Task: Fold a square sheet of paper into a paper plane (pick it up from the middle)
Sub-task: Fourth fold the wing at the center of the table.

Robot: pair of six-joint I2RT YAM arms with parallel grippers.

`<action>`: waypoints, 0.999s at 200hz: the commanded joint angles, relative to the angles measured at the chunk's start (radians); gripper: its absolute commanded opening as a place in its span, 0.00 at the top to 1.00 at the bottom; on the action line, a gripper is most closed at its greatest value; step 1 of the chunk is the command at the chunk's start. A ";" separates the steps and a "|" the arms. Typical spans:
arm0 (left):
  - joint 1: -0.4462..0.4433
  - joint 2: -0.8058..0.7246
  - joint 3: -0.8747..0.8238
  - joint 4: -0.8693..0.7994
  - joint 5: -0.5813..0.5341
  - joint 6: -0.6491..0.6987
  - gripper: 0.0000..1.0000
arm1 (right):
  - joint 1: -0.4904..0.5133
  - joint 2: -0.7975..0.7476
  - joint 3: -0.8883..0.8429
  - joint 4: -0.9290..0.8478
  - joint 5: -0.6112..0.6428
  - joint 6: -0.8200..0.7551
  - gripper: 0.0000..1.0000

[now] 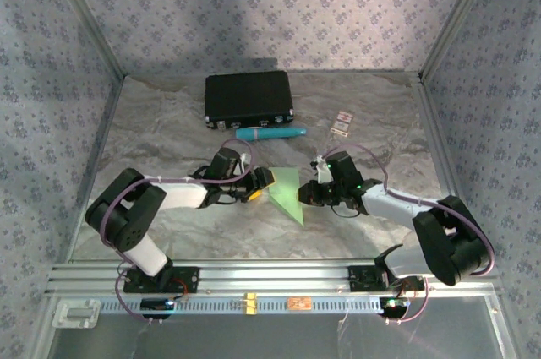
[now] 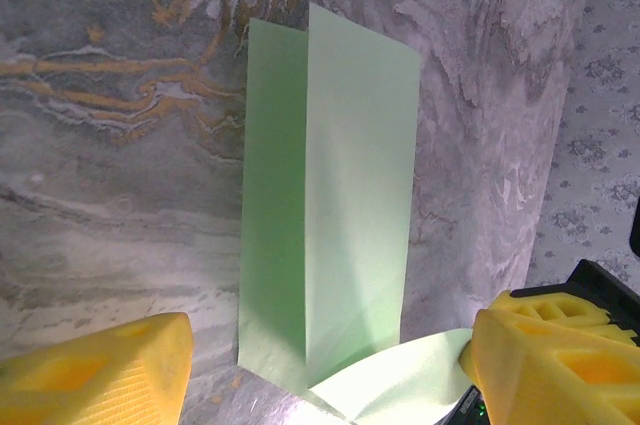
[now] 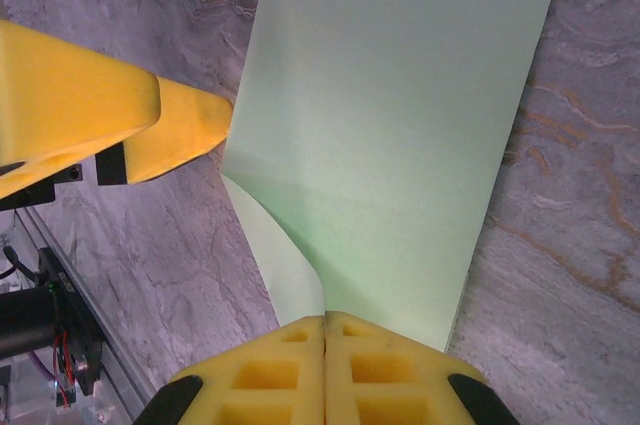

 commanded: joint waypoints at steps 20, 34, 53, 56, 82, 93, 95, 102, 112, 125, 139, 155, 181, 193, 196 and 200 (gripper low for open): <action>0.008 0.032 0.032 0.047 0.040 -0.012 0.27 | -0.010 -0.011 -0.016 0.017 -0.026 -0.009 0.93; 0.009 0.040 0.035 0.053 0.046 -0.014 0.28 | -0.011 -0.013 -0.021 0.021 -0.027 -0.008 0.93; 0.008 0.049 0.042 0.059 0.055 -0.015 0.31 | -0.013 -0.015 -0.027 0.028 -0.030 -0.005 0.93; 0.007 0.051 0.043 0.060 0.054 -0.014 0.31 | -0.013 -0.015 -0.028 0.030 -0.029 -0.003 0.93; 0.008 0.079 0.050 0.097 0.075 -0.031 0.39 | -0.015 -0.017 -0.034 0.037 -0.030 0.000 0.93; 0.007 0.097 0.052 0.129 0.091 -0.044 0.42 | -0.014 -0.018 -0.038 0.039 -0.029 0.001 0.93; 0.007 0.099 0.053 0.136 0.094 -0.047 0.43 | -0.015 -0.018 -0.039 0.040 -0.028 0.000 0.93; 0.007 0.114 0.054 0.156 0.102 -0.055 0.45 | -0.015 -0.018 -0.040 0.041 -0.028 0.001 0.93; 0.007 0.131 0.057 0.179 0.112 -0.068 0.49 | -0.016 -0.018 -0.040 0.039 -0.027 0.001 0.93; 0.008 0.147 0.058 0.203 0.117 -0.081 0.53 | -0.017 -0.019 -0.044 0.040 -0.027 0.001 0.93; 0.008 0.152 0.059 0.211 0.117 -0.084 0.56 | -0.019 -0.018 -0.047 0.040 -0.027 0.001 0.93; 0.006 0.152 0.061 0.208 0.113 -0.082 0.61 | -0.019 -0.018 -0.052 0.043 -0.027 0.002 0.92; 0.007 0.160 0.069 0.200 0.117 -0.078 0.71 | -0.021 -0.016 -0.053 0.044 -0.025 0.001 0.92; 0.008 0.159 0.069 0.199 0.112 -0.078 0.74 | -0.023 -0.016 -0.054 0.044 -0.024 0.001 0.91; 0.006 0.157 0.067 0.198 0.111 -0.077 0.75 | -0.022 -0.016 -0.053 0.042 -0.022 0.001 0.91; 0.006 0.156 0.066 0.196 0.108 -0.076 0.77 | -0.023 -0.016 -0.053 0.042 -0.022 0.001 0.91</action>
